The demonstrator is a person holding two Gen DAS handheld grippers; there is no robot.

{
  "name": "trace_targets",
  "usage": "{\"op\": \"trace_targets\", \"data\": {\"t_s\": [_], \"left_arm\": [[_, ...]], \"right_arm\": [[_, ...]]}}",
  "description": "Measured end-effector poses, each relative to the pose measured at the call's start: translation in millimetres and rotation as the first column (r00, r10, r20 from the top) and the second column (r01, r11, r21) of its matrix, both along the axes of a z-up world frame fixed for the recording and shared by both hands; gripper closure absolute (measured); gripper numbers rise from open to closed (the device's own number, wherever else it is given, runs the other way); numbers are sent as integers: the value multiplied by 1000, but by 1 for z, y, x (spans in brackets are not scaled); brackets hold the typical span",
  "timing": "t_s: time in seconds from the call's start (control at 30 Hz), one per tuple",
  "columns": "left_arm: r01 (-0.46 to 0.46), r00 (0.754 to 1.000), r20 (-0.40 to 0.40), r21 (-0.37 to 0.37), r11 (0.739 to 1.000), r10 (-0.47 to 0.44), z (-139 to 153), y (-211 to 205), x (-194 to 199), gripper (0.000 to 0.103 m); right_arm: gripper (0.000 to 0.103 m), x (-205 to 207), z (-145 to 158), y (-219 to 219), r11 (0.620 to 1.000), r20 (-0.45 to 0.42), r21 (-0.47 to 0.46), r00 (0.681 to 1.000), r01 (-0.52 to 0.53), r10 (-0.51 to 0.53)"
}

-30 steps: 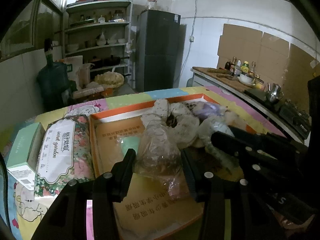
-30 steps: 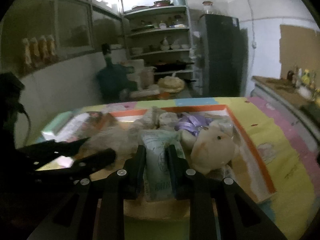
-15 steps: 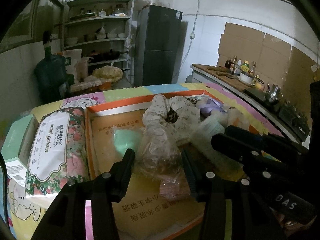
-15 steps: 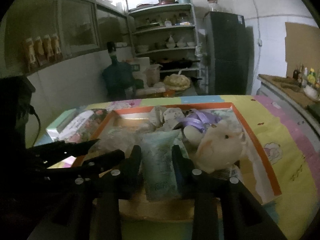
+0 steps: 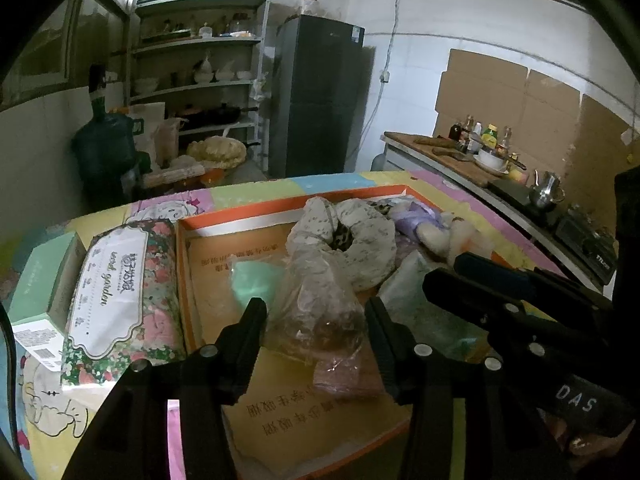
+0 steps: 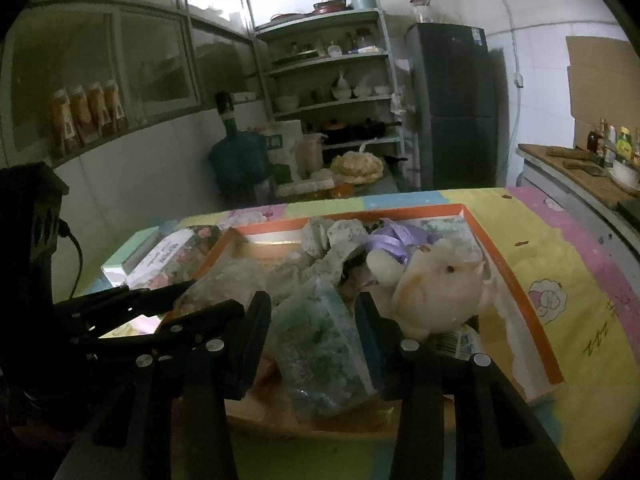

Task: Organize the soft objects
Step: 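Lower the plastic bag with the left gripper while the right lowers the wipes pack into the box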

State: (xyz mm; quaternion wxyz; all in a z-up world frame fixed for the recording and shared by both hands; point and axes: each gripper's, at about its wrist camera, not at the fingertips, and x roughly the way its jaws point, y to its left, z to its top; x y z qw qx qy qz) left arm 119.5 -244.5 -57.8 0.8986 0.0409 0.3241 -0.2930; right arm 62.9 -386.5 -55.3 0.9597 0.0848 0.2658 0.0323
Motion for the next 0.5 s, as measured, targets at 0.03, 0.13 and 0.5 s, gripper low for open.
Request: {"op": "trace_targets", "data": {"t_s": [0.03,0.13,0.5], "left_arm": [[1,1000,4,0,1000,-1,1,0,-1,51],[3,1000,20,-2,1000,-3,5,2,-6,50],[-22,997,67,-32,999,25,24,18,-21,50]], "right_arm": [[58,-1,1,0,1000,4,4,1000,2,-2],[58,-4,4,1,1000,16,11,1000,6,-6],[44,-22,20,6,1000,59,2,998,21,-21]]}}
